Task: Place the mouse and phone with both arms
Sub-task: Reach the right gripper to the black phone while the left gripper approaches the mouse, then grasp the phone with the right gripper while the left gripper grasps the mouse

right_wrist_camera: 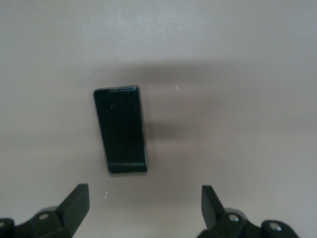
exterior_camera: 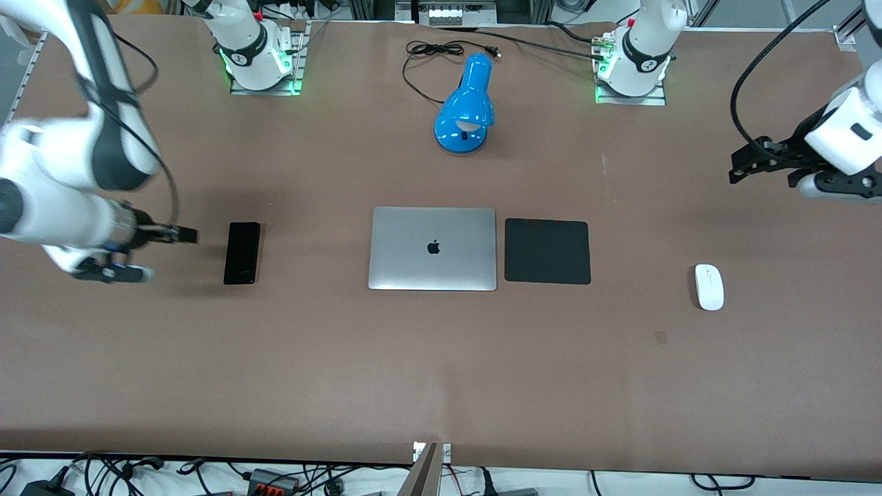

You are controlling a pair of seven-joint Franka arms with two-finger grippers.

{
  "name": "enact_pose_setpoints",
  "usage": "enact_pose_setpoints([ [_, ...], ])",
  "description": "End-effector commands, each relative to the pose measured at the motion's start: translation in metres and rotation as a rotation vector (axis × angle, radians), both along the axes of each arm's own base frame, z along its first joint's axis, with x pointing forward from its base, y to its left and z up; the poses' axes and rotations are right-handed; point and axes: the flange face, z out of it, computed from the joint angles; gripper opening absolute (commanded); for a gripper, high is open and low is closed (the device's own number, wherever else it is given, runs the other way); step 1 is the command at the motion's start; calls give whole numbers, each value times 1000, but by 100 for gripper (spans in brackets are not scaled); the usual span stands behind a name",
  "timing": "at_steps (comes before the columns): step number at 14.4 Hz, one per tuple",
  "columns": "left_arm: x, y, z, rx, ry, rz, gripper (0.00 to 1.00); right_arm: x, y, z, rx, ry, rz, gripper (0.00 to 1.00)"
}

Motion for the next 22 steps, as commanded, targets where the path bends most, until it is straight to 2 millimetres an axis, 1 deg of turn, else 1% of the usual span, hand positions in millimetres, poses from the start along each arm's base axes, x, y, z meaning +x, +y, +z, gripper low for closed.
enact_pose_setpoints([
  [1,11,3,13,37,-5,-8,100,-31,13,-49,-15,-32,-4,100],
  [2,11,3,14,39,-6,-5,100,-36,21,-67,-23,-16,-46,100],
  [4,11,4,14,39,-6,0,100,-39,39,-78,-24,-6,-40,100],
  [6,12,4,12,41,-3,-2,100,-40,40,-90,-24,-8,-60,100],
  [8,11,6,11,39,6,0,100,-54,40,-110,-13,-27,-59,100],
  [9,11,5,7,40,26,-3,100,-61,41,-118,-7,-45,-55,100],
  [10,11,4,1,40,50,-10,100,-64,41,-122,-3,-60,-53,100],
  [11,16,3,-20,40,111,-13,100,-64,41,-123,-2,-62,-53,100],
  [12,19,4,-33,33,153,-8,100,-64,41,-126,-1,-59,-53,100],
  [14,23,20,-45,35,178,15,100,-66,41,-129,-1,-55,-53,100],
  [15,31,23,-67,31,215,25,100,-66,40,-131,0,-55,-53,100],
  [16,38,23,-88,36,249,26,100,-66,40,-132,1,-57,-50,100],
  [17,46,29,-103,29,267,29,100,-66,40,-133,2,-55,-47,100],
  [18,58,48,-110,22,268,61,100,-66,39,-134,2,-55,-46,100],
  [19,67,54,-121,28,276,65,100,-65,39,-134,3,-61,-44,100],
  [21,78,71,-155,35,295,84,100,-66,38,-136,4,-59,-43,100],
  [22,85,79,-176,34,286,95,100,-69,39,-140,5,-58,-43,100],
])
